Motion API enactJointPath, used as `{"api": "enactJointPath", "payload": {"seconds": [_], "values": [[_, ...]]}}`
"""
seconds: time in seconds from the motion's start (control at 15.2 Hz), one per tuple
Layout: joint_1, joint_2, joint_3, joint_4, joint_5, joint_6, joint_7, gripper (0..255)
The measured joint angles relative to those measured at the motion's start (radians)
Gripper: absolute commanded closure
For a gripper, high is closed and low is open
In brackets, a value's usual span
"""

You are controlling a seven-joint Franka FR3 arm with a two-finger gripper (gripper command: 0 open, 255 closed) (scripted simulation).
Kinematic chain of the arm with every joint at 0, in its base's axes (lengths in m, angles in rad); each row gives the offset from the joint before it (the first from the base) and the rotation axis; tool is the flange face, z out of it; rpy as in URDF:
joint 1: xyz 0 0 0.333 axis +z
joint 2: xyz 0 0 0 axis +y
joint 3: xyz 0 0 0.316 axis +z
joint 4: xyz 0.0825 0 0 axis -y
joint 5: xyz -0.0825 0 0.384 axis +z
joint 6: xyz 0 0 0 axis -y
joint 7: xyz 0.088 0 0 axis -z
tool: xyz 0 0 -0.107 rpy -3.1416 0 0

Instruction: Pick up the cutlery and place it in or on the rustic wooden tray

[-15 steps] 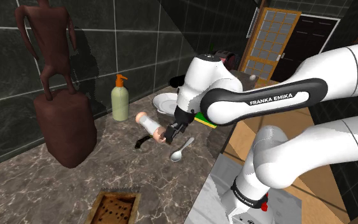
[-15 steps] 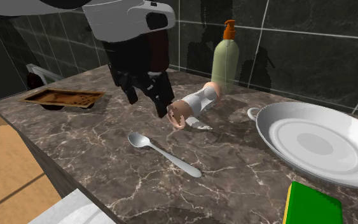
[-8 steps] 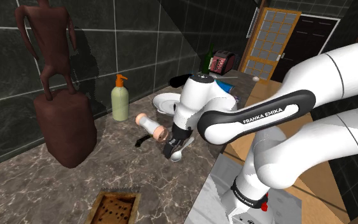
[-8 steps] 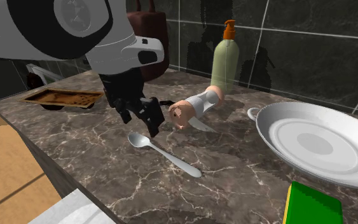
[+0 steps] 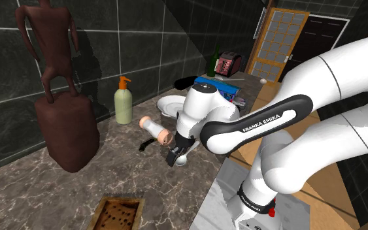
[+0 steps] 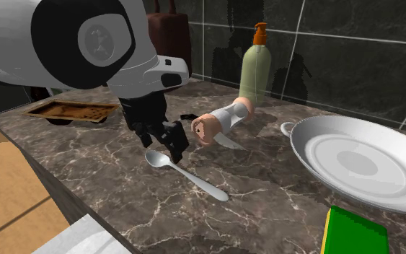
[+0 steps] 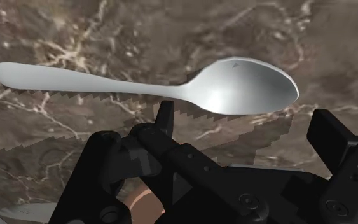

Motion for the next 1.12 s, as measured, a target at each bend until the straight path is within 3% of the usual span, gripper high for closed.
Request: {"api": "enactJointPath", "payload": {"seconds": [0.13, 0.2, 0.86, 1.12], "values": [[0.000, 0.001, 0.000, 0.000, 0.000, 0.001, 0.000, 0], [0.000, 0.001, 0.000, 0.000, 0.000, 0.001, 0.000, 255], [0.000, 0.000, 0.000, 0.000, 0.000, 0.001, 0.000, 255], [0.002, -0.042, -0.009, 0.022, -0.001, -0.063, -0.007, 255]]}}
